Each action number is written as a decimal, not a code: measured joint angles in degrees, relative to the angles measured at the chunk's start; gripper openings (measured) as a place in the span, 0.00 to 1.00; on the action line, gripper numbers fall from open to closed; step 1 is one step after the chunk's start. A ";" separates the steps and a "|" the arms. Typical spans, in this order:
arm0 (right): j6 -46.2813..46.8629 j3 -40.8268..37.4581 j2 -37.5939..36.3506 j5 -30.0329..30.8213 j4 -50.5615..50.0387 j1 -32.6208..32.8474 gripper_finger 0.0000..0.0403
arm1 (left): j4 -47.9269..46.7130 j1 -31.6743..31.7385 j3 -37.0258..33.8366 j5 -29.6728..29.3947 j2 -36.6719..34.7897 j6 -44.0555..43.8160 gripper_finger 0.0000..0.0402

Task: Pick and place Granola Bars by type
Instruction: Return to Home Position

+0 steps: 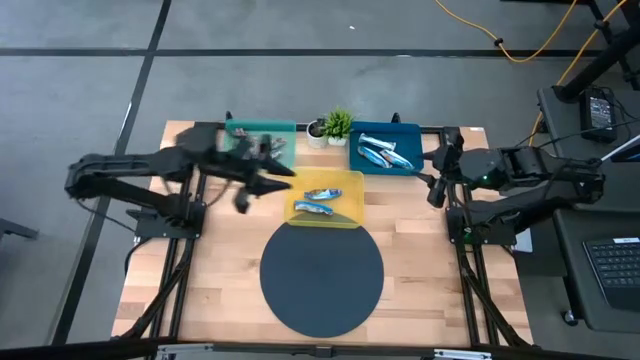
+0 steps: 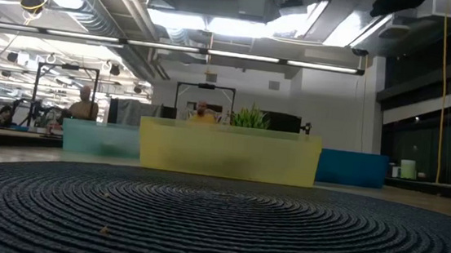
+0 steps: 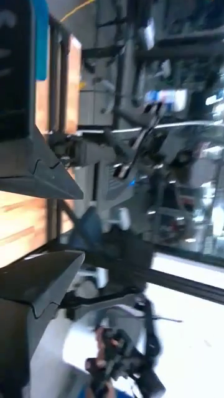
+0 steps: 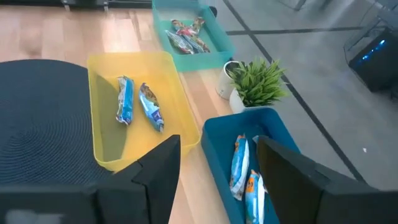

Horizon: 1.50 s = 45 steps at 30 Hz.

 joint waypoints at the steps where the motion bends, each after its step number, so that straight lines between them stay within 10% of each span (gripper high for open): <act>1: -0.40 0.00 0.04 0.03 0.24 -0.02 0.53 | 1.66 0.05 -3.08 -0.57 -3.10 -0.40 0.34; 25: -4.62 0.00 0.15 2.96 2.58 -0.04 0.53 | 2.79 -3.35 -61.09 -34.60 -61.51 -5.57 0.33; 45: -2.88 0.00 0.15 2.30 1.16 -0.04 0.53 | -1.26 -3.35 -61.29 -17.01 -61.01 -3.04 0.13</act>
